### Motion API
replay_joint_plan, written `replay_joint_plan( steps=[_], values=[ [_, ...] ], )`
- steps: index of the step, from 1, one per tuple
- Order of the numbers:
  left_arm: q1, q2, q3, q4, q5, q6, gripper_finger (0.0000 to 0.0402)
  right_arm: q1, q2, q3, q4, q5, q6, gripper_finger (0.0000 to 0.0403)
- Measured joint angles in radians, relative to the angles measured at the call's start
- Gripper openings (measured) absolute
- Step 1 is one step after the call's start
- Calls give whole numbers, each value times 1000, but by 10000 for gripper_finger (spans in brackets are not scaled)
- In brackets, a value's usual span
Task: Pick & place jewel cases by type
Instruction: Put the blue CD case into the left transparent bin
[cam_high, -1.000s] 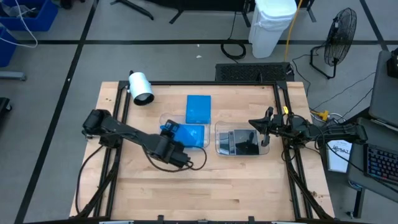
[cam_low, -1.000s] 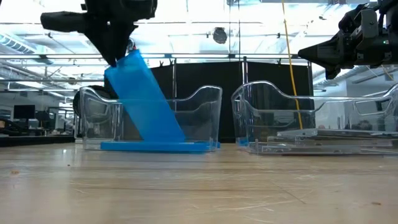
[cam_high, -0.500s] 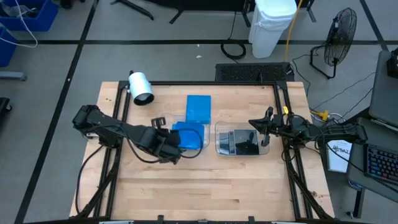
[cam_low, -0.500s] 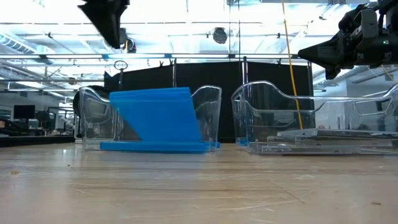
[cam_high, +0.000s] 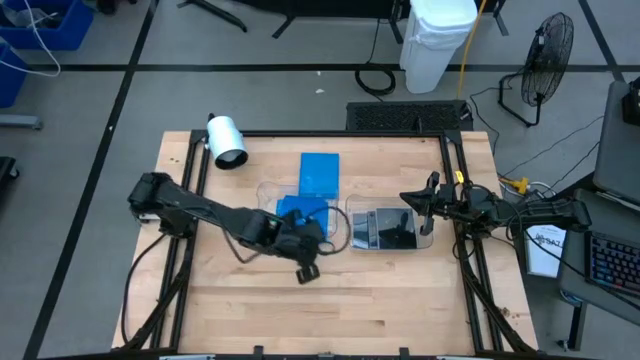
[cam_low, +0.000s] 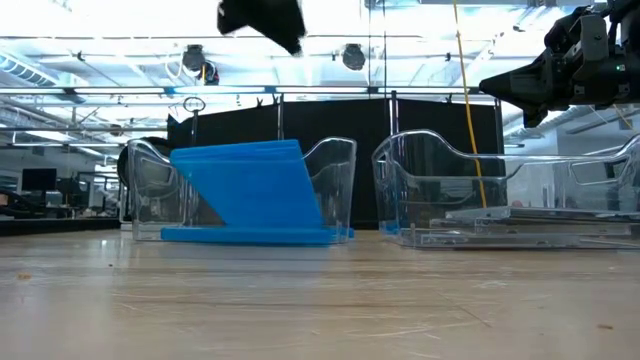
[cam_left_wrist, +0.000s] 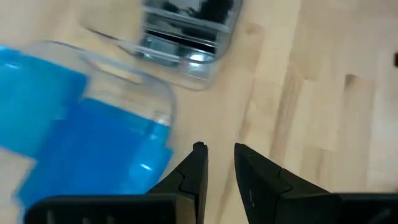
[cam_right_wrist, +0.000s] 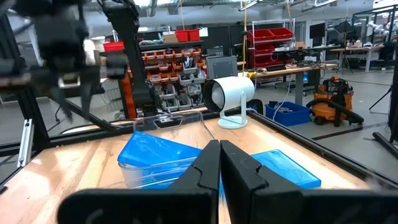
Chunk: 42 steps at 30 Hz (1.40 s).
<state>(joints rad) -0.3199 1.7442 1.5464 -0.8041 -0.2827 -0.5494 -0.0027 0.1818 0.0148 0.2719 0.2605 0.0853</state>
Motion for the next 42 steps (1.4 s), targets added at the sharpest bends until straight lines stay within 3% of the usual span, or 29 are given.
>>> replay_joint_plan(
  steps=[7, 12, 19, 26, 34, 37, 42],
  values=[
    [7, 150, 0, 49, -41, -51, 85, 0, 0, 0, 0, 0, 0, 4],
    [12, 194, 0, 37, -166, -119, 85, 0, 0, 0, 0, 0, 0, 4],
    [13, 198, 0, -138, -241, -275, 85, 0, 0, 0, 0, 0, 0, 4],
    [-9, 198, 0, -324, -270, -493, 85, 0, 0, 0, 0, 0, 0, 4],
    [-29, 197, -1, -676, -258, -831, 85, 0, 0, 0, 0, 0, 0, 4],
    [-33, 197, -3, -732, -233, -896, 85, 0, 0, 0, 0, 0, 0, 4],
    [-36, 196, -55, -647, -180, -885, 85, 0, 0, 0, 0, 0, 0, 4]
  ],
)
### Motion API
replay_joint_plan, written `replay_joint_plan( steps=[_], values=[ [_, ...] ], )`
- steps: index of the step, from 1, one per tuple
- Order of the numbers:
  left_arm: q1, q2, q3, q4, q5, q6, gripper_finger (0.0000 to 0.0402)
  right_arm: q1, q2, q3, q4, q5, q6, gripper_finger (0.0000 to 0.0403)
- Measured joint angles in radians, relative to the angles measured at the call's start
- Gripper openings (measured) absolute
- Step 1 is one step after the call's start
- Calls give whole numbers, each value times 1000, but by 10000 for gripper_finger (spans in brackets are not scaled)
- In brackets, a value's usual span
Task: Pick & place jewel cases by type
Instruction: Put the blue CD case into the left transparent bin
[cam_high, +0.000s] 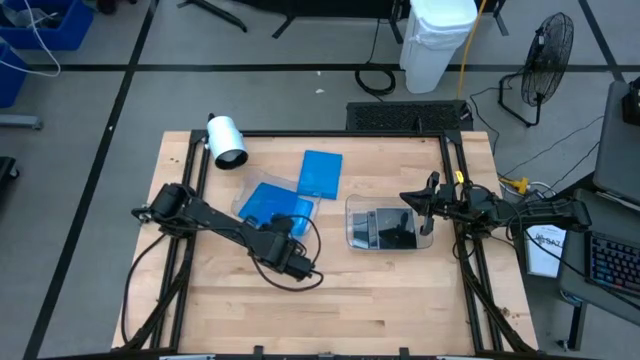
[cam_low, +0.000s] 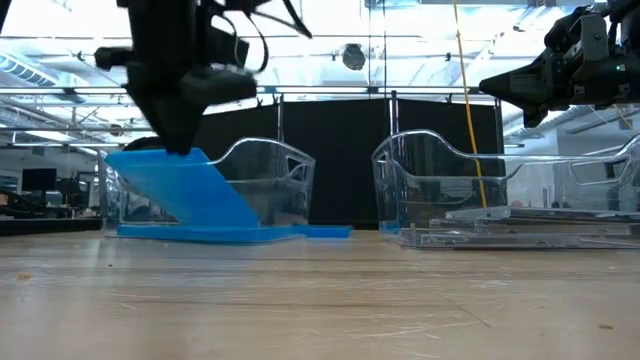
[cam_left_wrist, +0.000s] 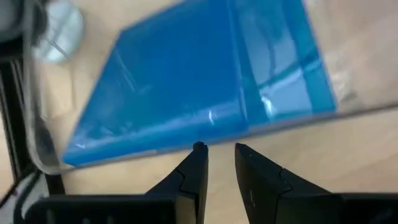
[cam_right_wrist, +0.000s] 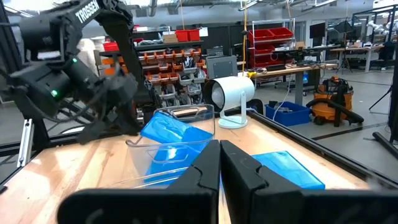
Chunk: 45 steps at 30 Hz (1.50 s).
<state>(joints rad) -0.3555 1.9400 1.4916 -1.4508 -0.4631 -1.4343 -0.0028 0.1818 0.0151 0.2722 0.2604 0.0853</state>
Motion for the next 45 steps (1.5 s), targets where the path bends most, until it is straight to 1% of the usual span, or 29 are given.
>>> replay_joint_plan(
  steps=[5, 7, 9, 11, 13, 15, 17, 20, 22, 24, 27, 31, 34, 36, 38, 40, 45],
  values=[
    [9, 0, -127, 195, 115, 78, 85, 0, 0, 0, 0, 0, 0, 4],
    [13, 0, -172, 277, 121, 123, 85, 0, 0, 0, 0, 0, 0, 4],
    [14, 1, -194, 307, 114, 141, 85, 0, 0, 0, 0, 0, 0, 4],
    [14, 1, -196, 292, 99, 142, 85, 0, 0, 0, 0, 0, 0, 4],
    [8, 1, -188, 276, 87, 182, 85, 0, 0, 0, 0, 0, 0, 4],
    [-10, -3, -166, 256, 78, 268, 85, 0, 0, 0, 0, 0, 0, 4],
    [-39, -6, -133, 224, 71, 387, 80, 0, 0, 0, 0, 0, 0, 4],
    [-109, -6, -88, 219, 36, 576, 55, 0, 0, 0, 0, 0, 0, 4],
    [-154, -6, -61, 223, 3, 669, 33, 0, 0, 0, 0, 0, 0, 4],
    [-189, -6, -51, 190, -5, 743, 12, 0, 0, 0, 0, 0, 0, 4],
    [-222, -6, -59, 112, -13, 845, 7, 0, 0, 0, 0, 0, 0, 4],
    [-232, -5, -88, -2, -59, 909, 35, 0, 0, 0, 0, 0, 0, 4],
    [-226, -6, -88, -94, -122, 905, 64, 0, 0, 0, 0, 0, 0, 4],
    [-228, -6, -88, -113, -177, 906, 86, 0, 0, 0, 0, 0, 0, 4],
    [-228, -6, -88, -120, -225, 906, 109, 0, 0, 0, 0, 0, 0, 4],
    [-216, -6, -90, -104, -252, 905, 132, 0, 0, 0, 0, 0, 0, 4],
    [-162, -6, -132, -28, -248, 906, 176, 0, 0, 0, 0, 0, 0, 4]
  ],
)
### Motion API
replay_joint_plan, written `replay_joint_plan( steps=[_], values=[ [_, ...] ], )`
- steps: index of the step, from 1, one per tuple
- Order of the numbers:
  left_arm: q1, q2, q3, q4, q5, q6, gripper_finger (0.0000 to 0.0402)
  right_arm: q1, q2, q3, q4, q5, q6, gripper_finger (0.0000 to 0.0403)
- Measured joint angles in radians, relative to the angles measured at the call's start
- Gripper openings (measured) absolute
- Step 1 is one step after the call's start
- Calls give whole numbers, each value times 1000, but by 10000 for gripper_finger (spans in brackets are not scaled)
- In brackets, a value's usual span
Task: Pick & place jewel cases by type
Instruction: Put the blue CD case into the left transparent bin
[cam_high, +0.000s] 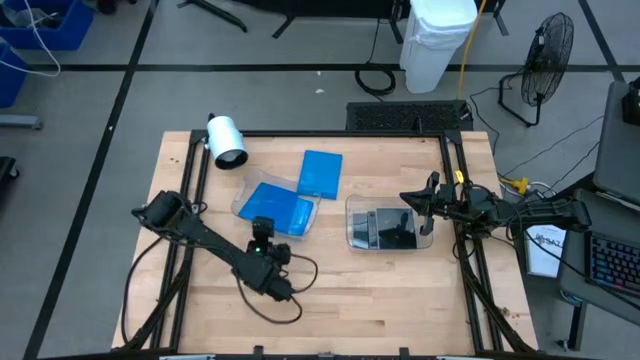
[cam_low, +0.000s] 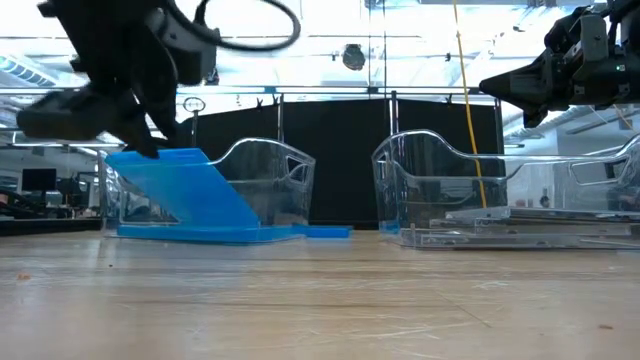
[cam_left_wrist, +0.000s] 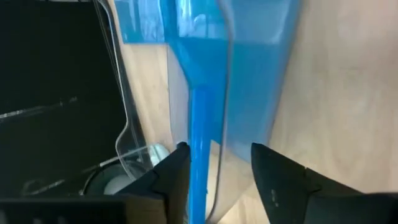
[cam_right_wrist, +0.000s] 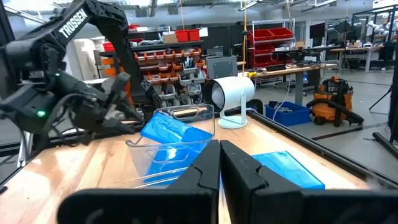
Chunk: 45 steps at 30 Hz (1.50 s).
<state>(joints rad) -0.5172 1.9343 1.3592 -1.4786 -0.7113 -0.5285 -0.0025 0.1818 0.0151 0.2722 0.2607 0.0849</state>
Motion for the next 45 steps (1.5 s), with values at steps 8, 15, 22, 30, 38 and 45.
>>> replay_joint_plan(
  steps=[8, 15, 22, 30, 38, 45],
  values=[
    [93, 0, -93, 17, -8, 3, 193, 0, 0, 0, 0, 0, 0, 4],
    [120, 0, -76, 10, 76, 64, 126, 0, 0, 0, 0, 0, 0, 4],
    [120, -1, 10, 0, 217, 42, 37, 0, 0, 0, 0, 0, 0, 4],
    [127, -33, 176, 60, 279, -58, 37, 0, 0, 0, 0, 0, 0, 4],
    [135, -199, 190, 213, 318, -116, 37, 0, 0, 0, 0, 0, 0, 4],
    [141, -411, 189, 200, 297, -397, 37, 0, 0, 0, 0, 0, 0, 4]
  ],
)
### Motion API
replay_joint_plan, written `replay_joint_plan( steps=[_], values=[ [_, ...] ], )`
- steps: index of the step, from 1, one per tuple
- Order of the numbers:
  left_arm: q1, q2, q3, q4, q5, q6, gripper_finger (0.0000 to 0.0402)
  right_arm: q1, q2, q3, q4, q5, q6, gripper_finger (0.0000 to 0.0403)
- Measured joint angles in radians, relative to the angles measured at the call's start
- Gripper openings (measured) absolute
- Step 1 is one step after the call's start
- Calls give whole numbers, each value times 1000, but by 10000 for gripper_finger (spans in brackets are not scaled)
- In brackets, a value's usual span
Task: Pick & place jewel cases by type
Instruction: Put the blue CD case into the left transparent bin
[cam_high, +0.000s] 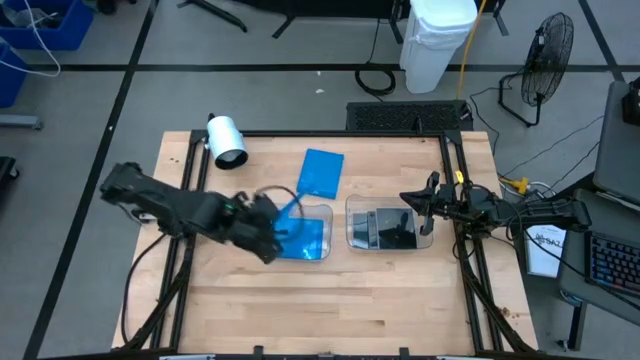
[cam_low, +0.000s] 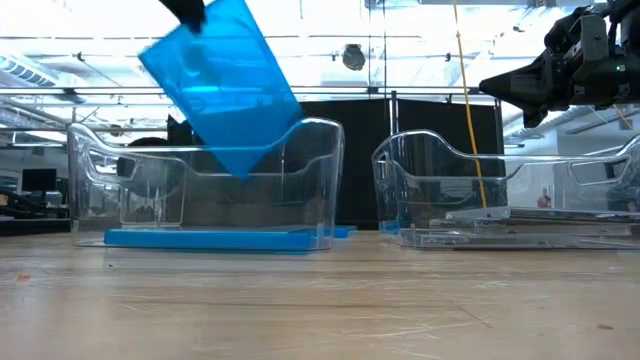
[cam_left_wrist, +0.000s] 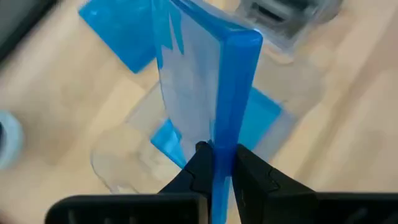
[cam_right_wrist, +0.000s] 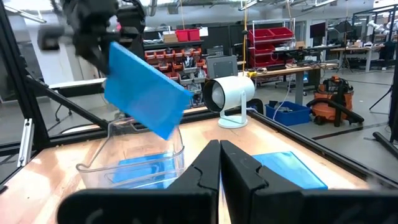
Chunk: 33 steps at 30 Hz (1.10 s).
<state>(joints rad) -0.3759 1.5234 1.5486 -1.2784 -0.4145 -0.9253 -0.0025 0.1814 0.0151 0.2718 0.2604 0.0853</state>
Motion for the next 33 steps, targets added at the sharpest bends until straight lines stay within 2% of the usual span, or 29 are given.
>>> replay_joint_plan(
  steps=[7, 13, 16, 19, 21, 26, 30, 33],
  values=[
    [12, -147, 0, 36, 200, -167, 37, 0, 0, 0, 0, 0, 0, 4],
    [22, -146, 0, 168, 314, -128, 37, 0, 0, 0, 0, 0, 0, 4],
    [50, -125, -17, 156, 331, -131, 37, 0, 0, 0, 0, 0, 0, 4],
    [98, -133, -86, 155, 356, -132, 37, 0, 0, 0, 0, 0, 0, 4],
    [128, -154, -163, 211, 405, -135, 37, 0, 0, 0, 0, 0, 0, 4],
    [200, -207, -372, 593, 558, -122, 37, 0, 0, 0, 0, 0, 0, 4],
    [247, -228, -493, 729, 612, -156, 37, 0, 0, 0, 0, 0, 0, 4],
    [267, -236, -554, 761, 625, -193, 37, 0, 0, 0, 0, 0, 0, 4]
  ],
)
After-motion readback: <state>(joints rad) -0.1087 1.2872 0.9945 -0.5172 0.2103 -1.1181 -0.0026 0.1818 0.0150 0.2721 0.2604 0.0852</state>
